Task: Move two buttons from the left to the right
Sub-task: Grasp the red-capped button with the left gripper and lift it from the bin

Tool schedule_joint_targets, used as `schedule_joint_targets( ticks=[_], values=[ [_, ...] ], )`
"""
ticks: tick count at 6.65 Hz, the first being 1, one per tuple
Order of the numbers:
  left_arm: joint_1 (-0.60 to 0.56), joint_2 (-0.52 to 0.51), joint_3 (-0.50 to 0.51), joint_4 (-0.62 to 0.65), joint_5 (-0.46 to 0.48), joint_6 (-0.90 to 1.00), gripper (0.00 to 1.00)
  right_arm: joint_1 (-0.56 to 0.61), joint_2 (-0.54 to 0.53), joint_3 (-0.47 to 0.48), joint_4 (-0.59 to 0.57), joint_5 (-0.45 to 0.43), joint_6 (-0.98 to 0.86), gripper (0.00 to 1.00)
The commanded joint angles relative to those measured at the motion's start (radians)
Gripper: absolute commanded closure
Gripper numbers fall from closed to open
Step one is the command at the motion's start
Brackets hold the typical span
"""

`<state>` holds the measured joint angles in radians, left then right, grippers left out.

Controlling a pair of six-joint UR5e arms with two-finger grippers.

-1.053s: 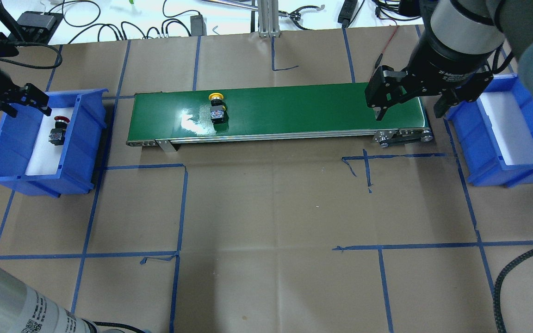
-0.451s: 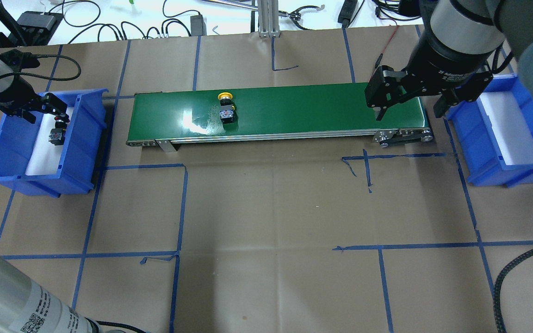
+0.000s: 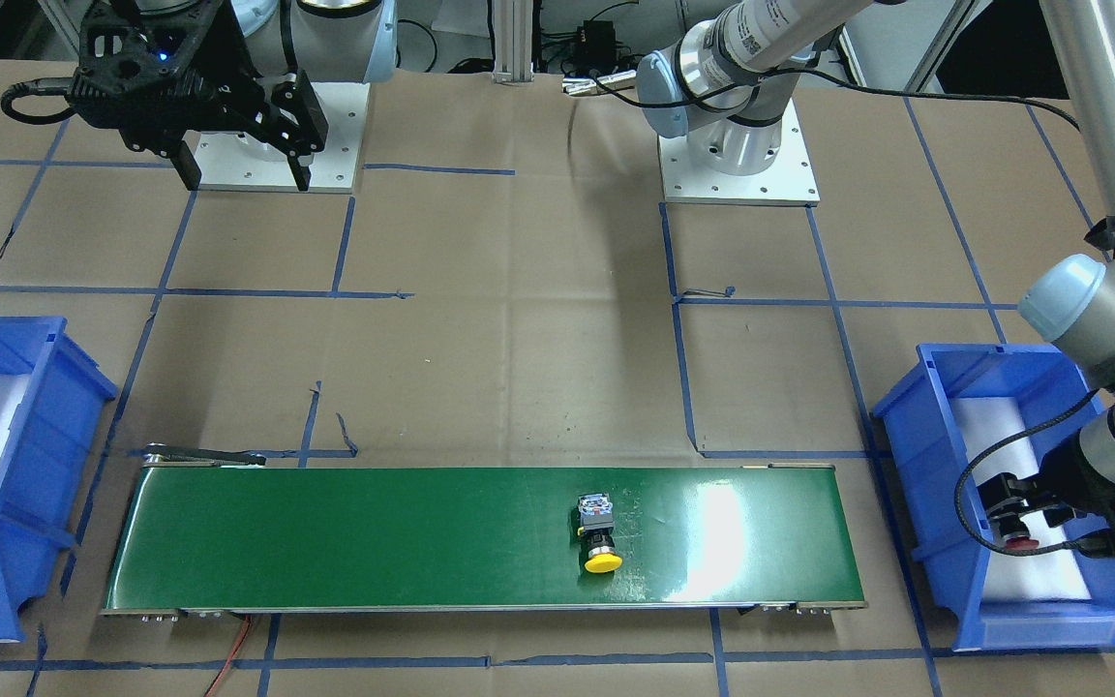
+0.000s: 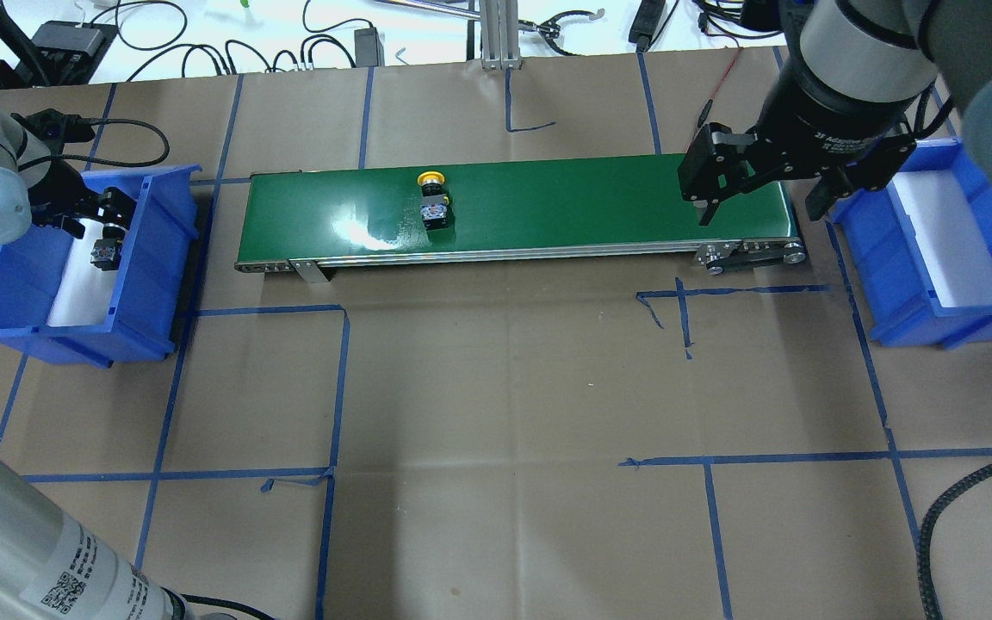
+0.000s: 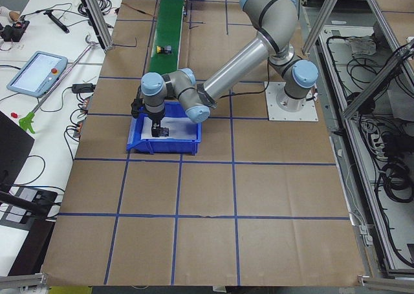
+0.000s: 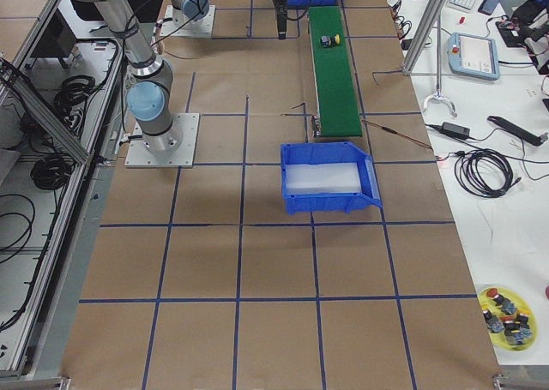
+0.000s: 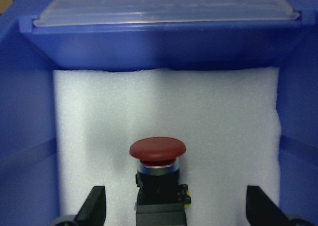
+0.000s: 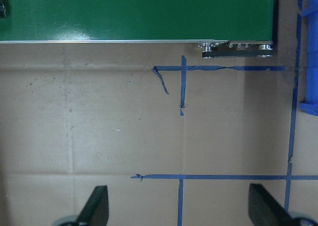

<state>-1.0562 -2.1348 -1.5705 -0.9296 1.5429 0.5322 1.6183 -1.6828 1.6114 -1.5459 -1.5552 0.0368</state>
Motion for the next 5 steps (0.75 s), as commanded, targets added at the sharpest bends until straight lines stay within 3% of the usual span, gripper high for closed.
schedule_joint_targets(
  ticks=[1, 3, 5],
  values=[
    [0.004, -0.014, -0.002, 0.002, -0.004, 0.002, 0.06, 0.0, -0.002, 0.042, -0.011, 0.003, 0.0, 0.0],
    [0.004, -0.011, 0.006, -0.014, 0.0, -0.012, 0.58, 0.0, 0.0, 0.042, -0.016, 0.004, 0.0, 0.0],
    [0.002, 0.002, 0.013, -0.055, -0.003, -0.026, 0.95, -0.002, 0.003, 0.042, -0.043, -0.003, -0.005, 0.0]
  ],
)
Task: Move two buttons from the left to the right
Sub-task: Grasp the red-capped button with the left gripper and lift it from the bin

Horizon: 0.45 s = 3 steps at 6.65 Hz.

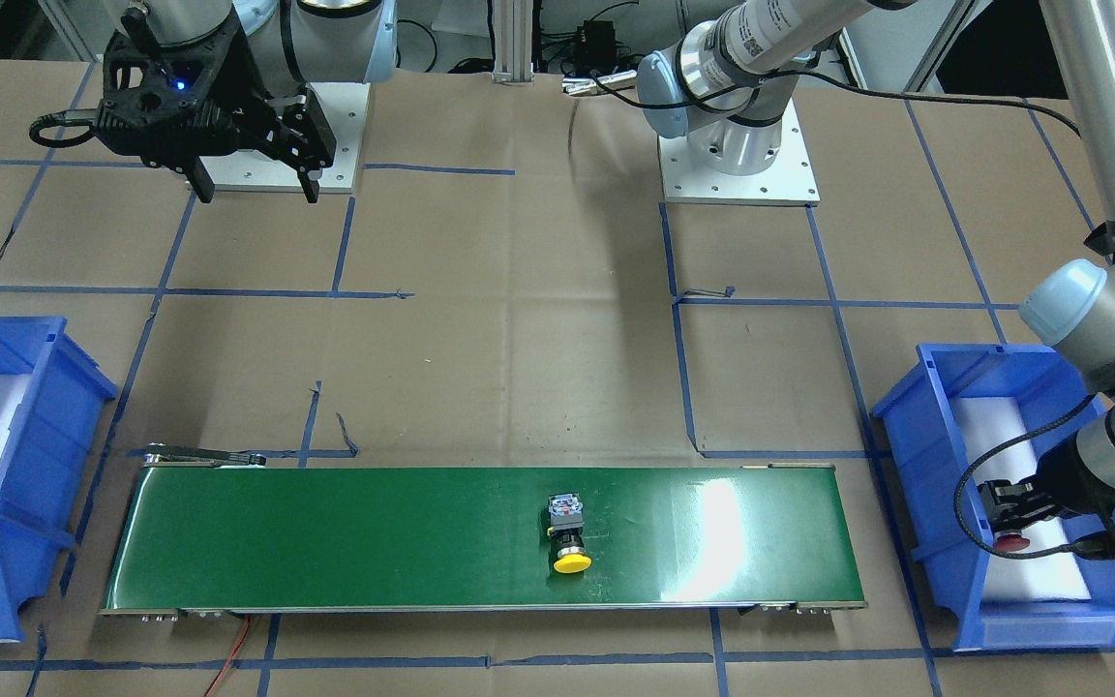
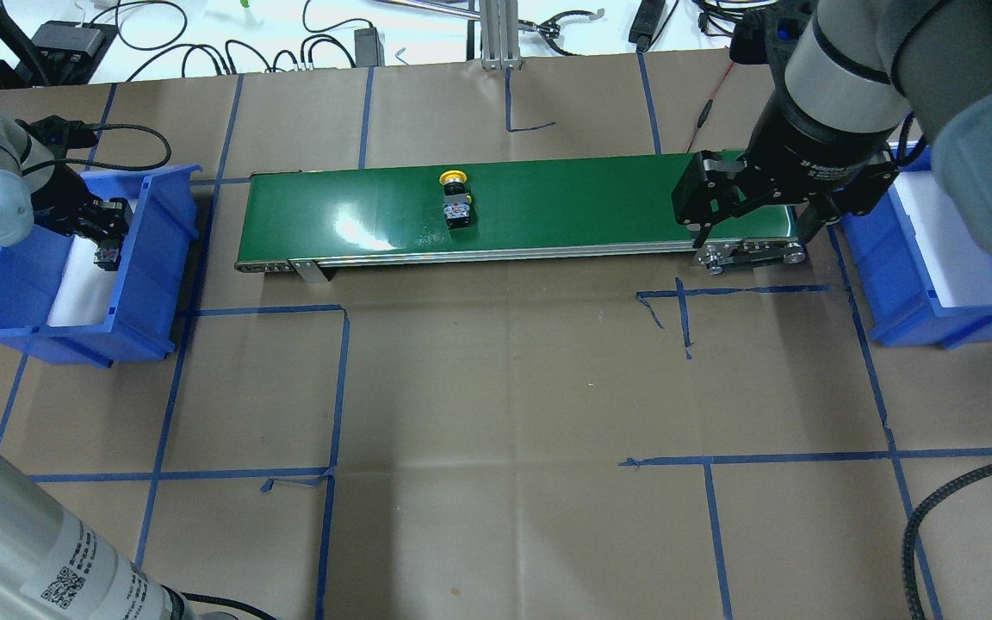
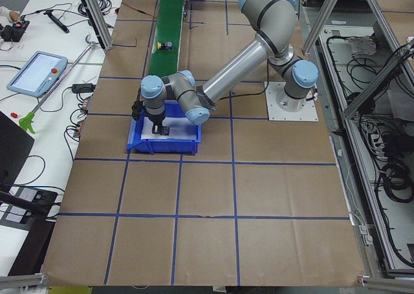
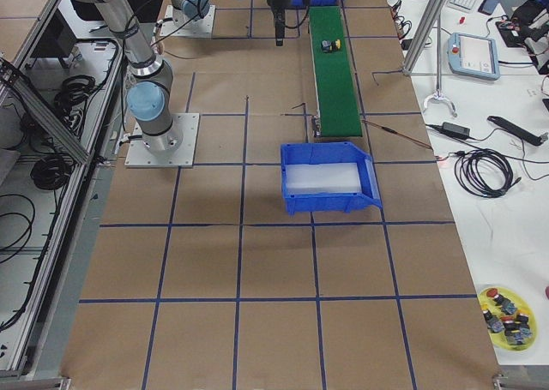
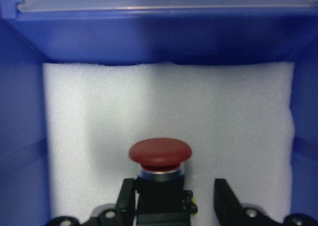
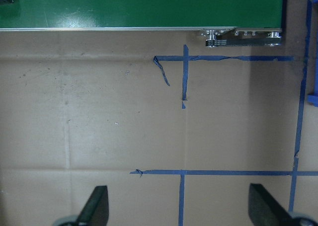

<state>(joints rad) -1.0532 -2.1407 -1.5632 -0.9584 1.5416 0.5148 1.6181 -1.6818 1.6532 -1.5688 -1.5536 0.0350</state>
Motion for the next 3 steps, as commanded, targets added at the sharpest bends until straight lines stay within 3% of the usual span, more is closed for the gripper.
schedule_joint_targets(
  ticks=[1, 3],
  values=[
    [-0.001, 0.019, 0.029, -0.073, -0.001, -0.013, 1.0, -0.003, 0.031, 0.0, -0.105, -0.016, -0.01, 0.0],
    [-0.001, 0.109, 0.083, -0.214, 0.005, -0.013, 1.0, -0.004, 0.065, -0.006, -0.132, -0.014, -0.01, 0.0]
  ],
)
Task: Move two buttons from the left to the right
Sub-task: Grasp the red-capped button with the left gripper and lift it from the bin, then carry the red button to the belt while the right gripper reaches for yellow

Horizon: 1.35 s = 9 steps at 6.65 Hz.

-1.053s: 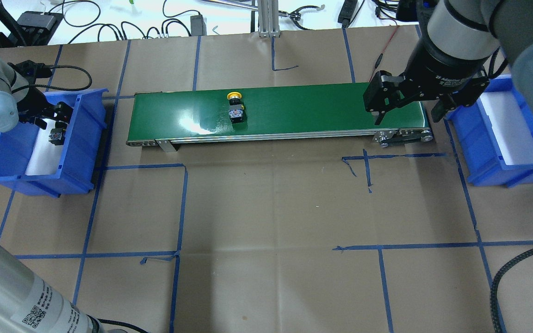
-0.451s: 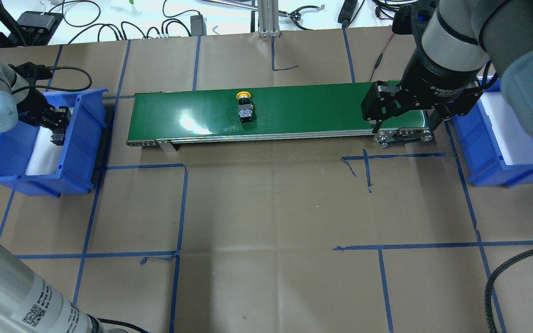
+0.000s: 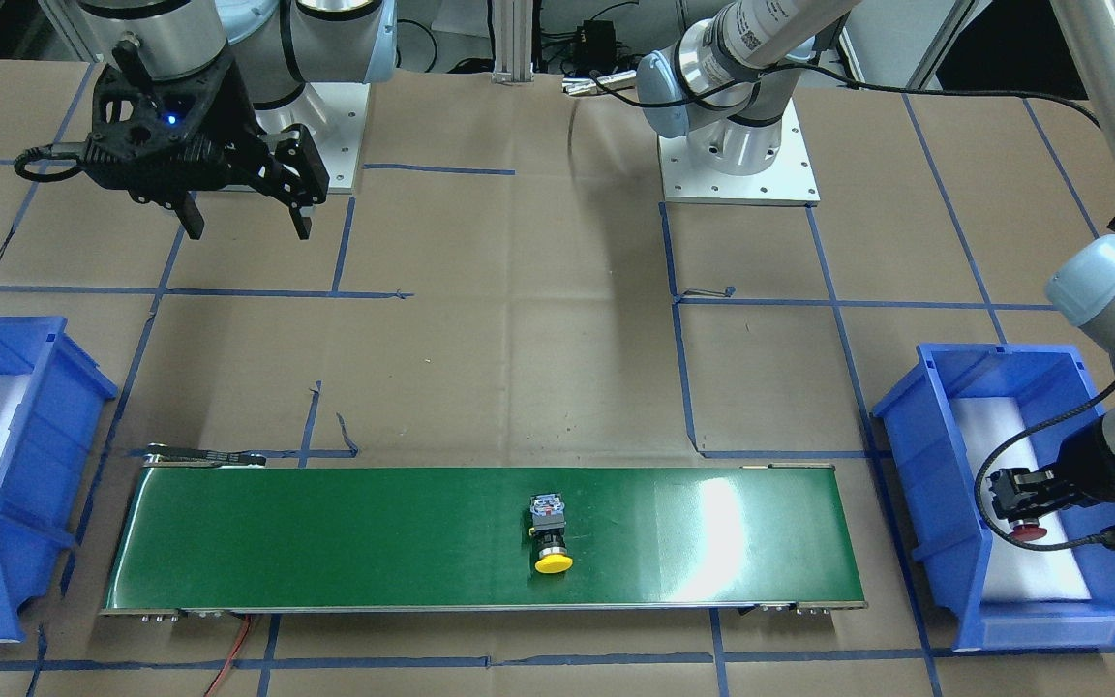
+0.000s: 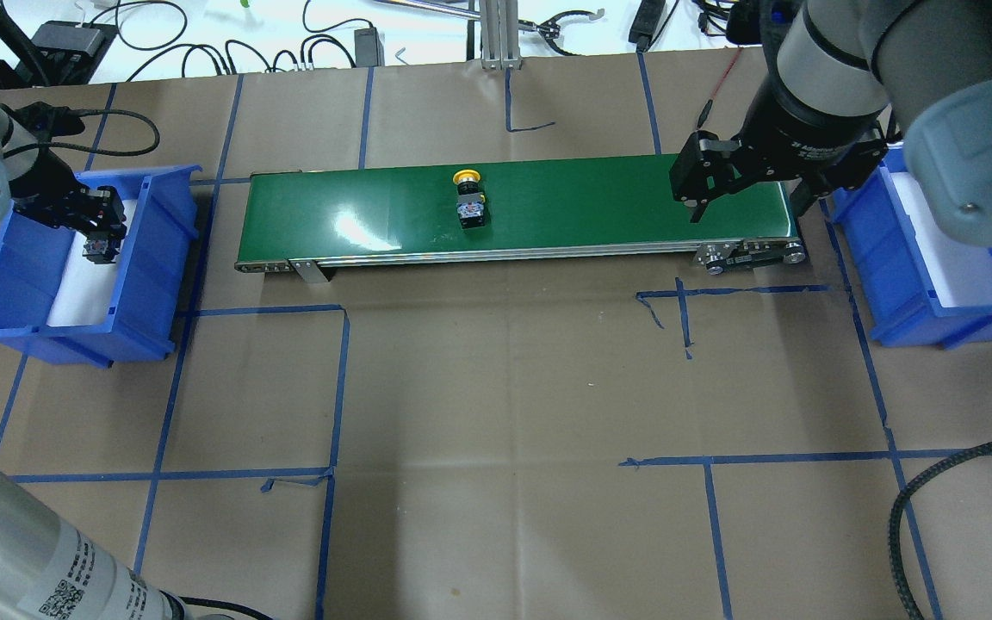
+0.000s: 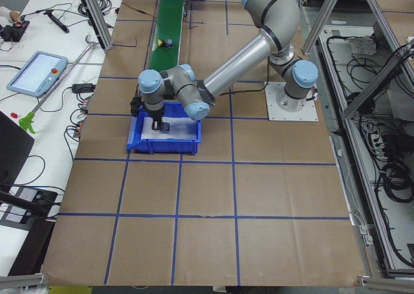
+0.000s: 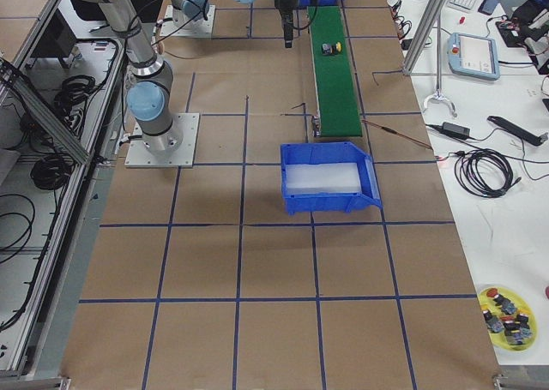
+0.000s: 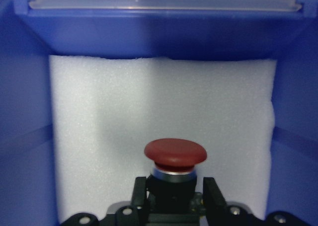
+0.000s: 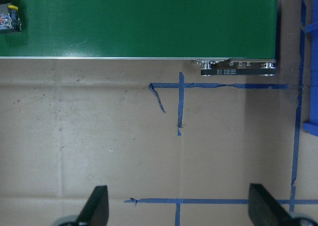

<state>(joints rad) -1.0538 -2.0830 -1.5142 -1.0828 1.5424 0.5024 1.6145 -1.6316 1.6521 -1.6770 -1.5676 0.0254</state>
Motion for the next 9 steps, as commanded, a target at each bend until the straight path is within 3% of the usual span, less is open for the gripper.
schedule_joint_targets(
  ticks=[1, 2, 4, 7, 9],
  values=[
    [0.0, 0.085, 0.095, -0.206, 0.01, -0.001, 1.0, 0.001, 0.033, 0.001, -0.105, 0.001, 0.001, 0.0],
    [0.0, 0.109, 0.176, -0.335, 0.015, -0.007, 1.0, 0.002, 0.077, 0.002, -0.207, -0.002, 0.001, 0.0],
    [-0.011, 0.138, 0.305, -0.53, 0.033, -0.063, 1.0, 0.004, 0.127, 0.002, -0.265, 0.003, 0.005, 0.0],
    [-0.176, 0.139, 0.315, -0.52, 0.041, -0.196, 1.0, 0.004, 0.228, -0.008, -0.38, 0.001, 0.011, 0.0],
    [-0.328, 0.127, 0.307, -0.519, 0.045, -0.38, 1.0, 0.004, 0.255, -0.009, -0.386, 0.001, 0.011, 0.0]
  ],
)
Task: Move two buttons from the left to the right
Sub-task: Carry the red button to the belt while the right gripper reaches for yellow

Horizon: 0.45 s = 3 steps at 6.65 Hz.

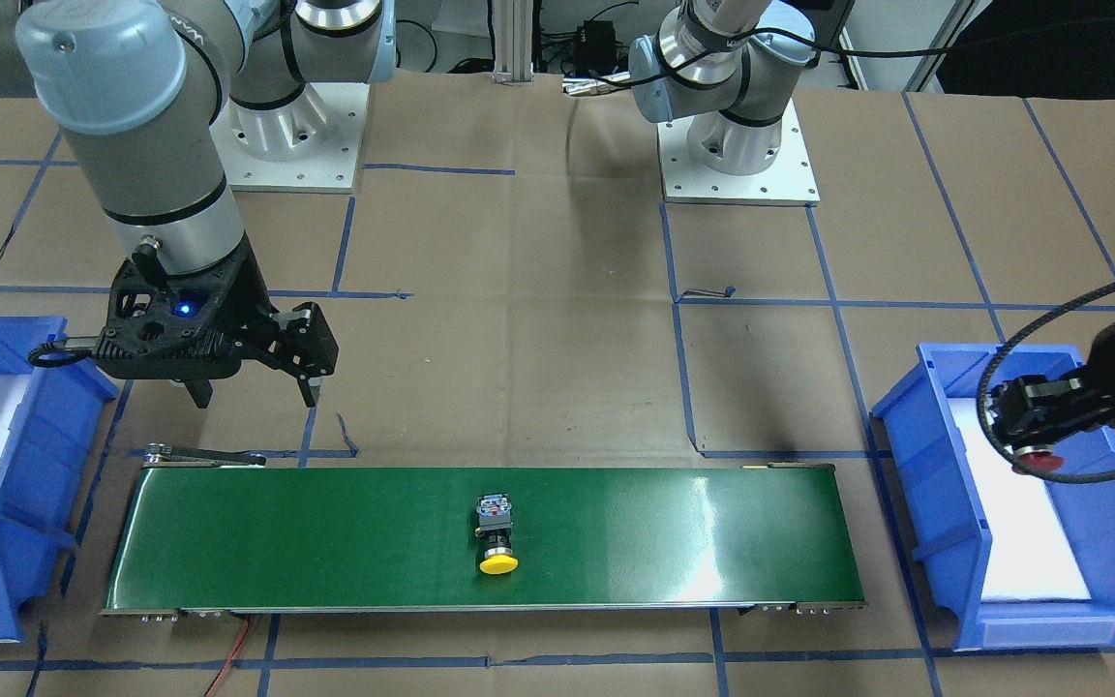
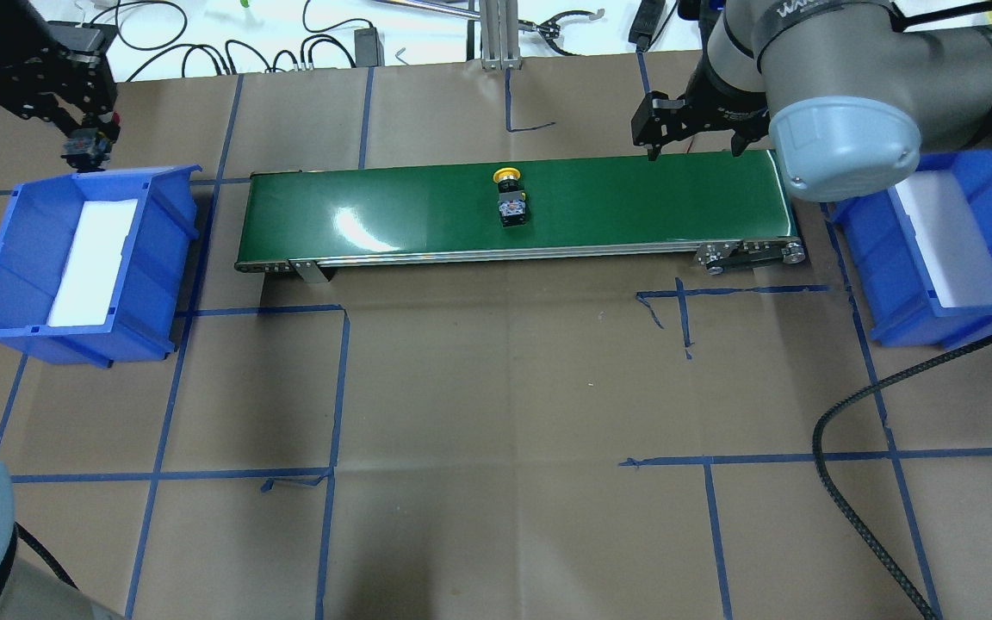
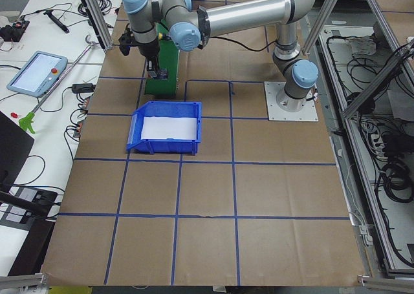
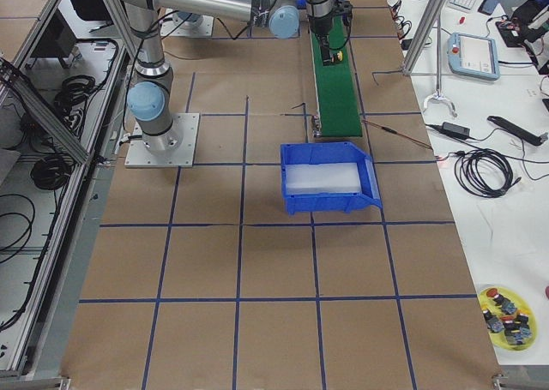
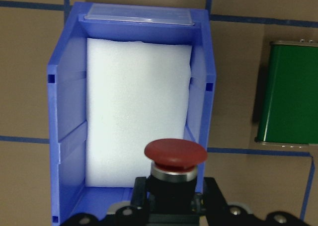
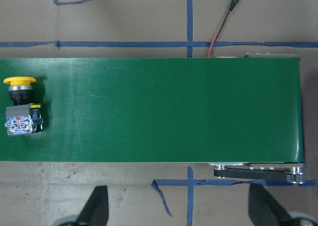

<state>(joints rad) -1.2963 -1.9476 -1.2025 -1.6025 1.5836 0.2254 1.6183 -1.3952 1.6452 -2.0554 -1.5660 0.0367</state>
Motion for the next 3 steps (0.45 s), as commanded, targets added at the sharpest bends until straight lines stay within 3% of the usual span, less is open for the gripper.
schedule_joint_targets(
  ticks=[1, 3],
  values=[
    [-0.142, -0.017, -0.006, 0.006, 0.003, -0.151, 1.0, 0.0, 0.027, -0.001, -0.009, 0.0, 0.0, 0.0],
    [-0.199, -0.068, -0.014, 0.064, -0.001, -0.198, 1.0, -0.005, 0.036, -0.004, -0.009, 0.0, -0.001, 0.0]
  ],
)
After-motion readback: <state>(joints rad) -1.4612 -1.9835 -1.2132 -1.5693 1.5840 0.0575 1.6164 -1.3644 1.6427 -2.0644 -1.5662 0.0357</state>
